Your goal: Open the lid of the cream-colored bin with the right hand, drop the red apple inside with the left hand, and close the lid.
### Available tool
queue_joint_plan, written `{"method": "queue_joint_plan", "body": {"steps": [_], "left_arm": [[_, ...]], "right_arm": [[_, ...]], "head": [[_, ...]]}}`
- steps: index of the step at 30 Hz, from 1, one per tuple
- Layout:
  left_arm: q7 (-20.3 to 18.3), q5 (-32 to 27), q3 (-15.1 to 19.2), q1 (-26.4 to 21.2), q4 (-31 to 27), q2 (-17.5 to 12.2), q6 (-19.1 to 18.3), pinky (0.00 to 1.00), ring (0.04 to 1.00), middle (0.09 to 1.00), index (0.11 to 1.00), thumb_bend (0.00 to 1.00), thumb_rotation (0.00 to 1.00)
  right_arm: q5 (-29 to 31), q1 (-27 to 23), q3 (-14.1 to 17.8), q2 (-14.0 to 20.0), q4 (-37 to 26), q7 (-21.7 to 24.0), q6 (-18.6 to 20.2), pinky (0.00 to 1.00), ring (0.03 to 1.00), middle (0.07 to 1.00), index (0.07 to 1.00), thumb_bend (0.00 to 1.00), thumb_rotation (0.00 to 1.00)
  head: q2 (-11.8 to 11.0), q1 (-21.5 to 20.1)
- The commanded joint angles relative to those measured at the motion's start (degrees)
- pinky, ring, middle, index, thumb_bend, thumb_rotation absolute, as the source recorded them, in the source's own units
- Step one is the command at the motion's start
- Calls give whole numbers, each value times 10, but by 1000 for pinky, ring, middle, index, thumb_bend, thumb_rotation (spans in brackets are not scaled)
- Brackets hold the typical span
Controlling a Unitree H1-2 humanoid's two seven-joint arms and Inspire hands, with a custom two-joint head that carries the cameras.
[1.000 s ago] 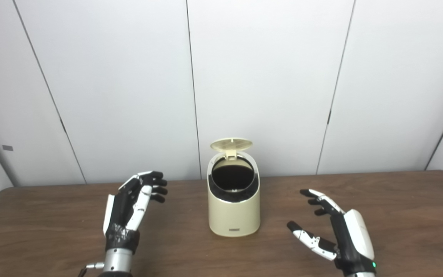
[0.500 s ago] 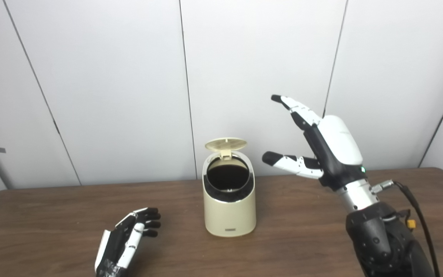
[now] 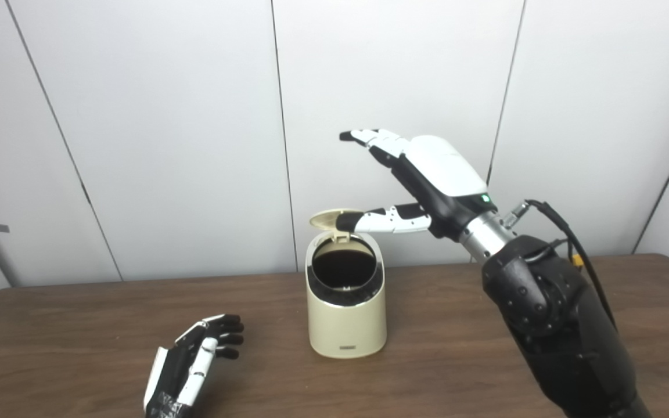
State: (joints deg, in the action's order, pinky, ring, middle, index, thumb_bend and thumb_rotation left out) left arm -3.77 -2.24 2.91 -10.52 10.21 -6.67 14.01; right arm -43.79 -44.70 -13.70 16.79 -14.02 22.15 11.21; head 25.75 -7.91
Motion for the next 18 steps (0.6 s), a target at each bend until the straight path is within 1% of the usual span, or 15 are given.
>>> {"method": "queue_joint_plan", "body": {"steps": [1,4,7,9,14,18], "left_arm": [[-6,-4,-4,3,7,1,12,590,665,698,692,398,776],[-5,-2,-3,4,2,3,7,587,660,693,682,383,792],[-3,2,-4,5,-4,6,2,579,654,687,671,370,806],[-3,1,-5,6,-9,7,-3,579,656,687,669,368,820],[-8,-2,-5,8,-13,5,-8,583,660,693,670,376,840],[-10,-3,-3,8,-11,4,-5,580,656,691,669,385,849]], "right_arm": [[-4,-45,-6,5,8,20,7,842,917,893,883,803,921],[-5,-63,-21,8,33,52,17,855,916,886,875,829,929],[-7,-75,-37,15,56,82,22,854,918,883,867,820,945],[-4,-78,-42,16,70,93,23,859,914,882,862,809,945],[-1,-83,-51,12,102,96,14,838,886,852,834,853,950],[-6,-82,-59,10,111,98,14,834,900,857,834,859,951]], "head": [[0,1],[1,3],[-1,8],[-1,9],[0,10],[-1,10]]}}
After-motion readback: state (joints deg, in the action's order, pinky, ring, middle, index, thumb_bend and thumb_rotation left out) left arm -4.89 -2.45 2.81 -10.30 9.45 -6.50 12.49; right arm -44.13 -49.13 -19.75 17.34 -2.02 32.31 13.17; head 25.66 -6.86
